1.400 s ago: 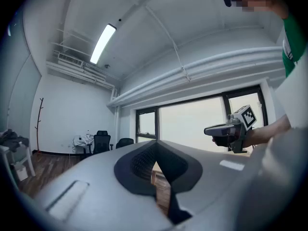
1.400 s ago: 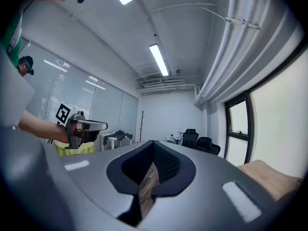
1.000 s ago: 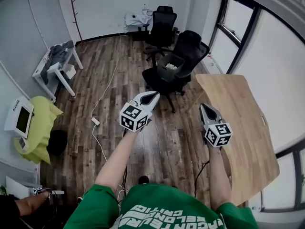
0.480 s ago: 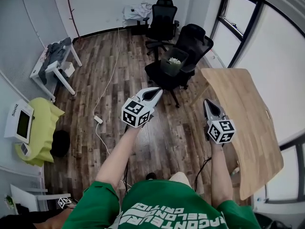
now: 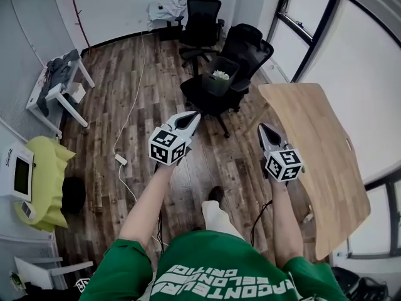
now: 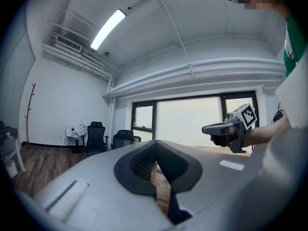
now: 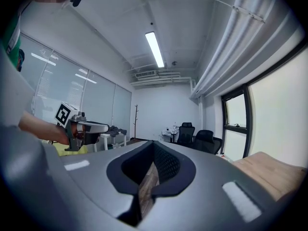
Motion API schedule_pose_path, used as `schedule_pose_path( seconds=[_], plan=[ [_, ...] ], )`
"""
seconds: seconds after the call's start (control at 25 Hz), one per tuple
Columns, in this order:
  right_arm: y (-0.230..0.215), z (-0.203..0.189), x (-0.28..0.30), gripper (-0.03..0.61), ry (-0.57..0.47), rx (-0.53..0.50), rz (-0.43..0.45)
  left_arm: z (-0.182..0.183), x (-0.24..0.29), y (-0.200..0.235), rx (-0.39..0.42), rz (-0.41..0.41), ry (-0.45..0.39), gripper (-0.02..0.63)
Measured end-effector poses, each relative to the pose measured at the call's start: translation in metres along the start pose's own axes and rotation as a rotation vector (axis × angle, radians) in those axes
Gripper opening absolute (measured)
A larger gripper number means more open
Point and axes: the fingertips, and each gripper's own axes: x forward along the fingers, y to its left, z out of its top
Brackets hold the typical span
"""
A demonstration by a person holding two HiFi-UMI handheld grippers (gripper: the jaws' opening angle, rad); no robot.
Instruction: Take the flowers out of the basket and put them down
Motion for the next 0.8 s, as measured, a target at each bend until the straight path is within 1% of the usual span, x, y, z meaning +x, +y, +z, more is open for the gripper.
schedule_pose_path(
  seconds=[0.12,0.28,0.44,0.8],
  plan=[
    [-0.012,0.003,0.029,0.006,-0.003,0.007,0.006,0.000,0.019,0.022,0.002,0.003,0.011,0.017],
    [-0.030,0.011,0.071,0.006,-0.007,0.002,0.024,0.009,0.044,0.056,0.015,0.015,0.007,0.018],
    [-0.058,0.024,0.114,0.006,-0.012,-0.001,0.033,0.018,0.076,0.089,0.023,0.029,0.000,0.017],
    [-0.114,0.032,0.202,0.006,0.032,-0.021,0.055,0.021,0.152,0.159,-0.005,0.049,-0.007,0.017]
  ],
)
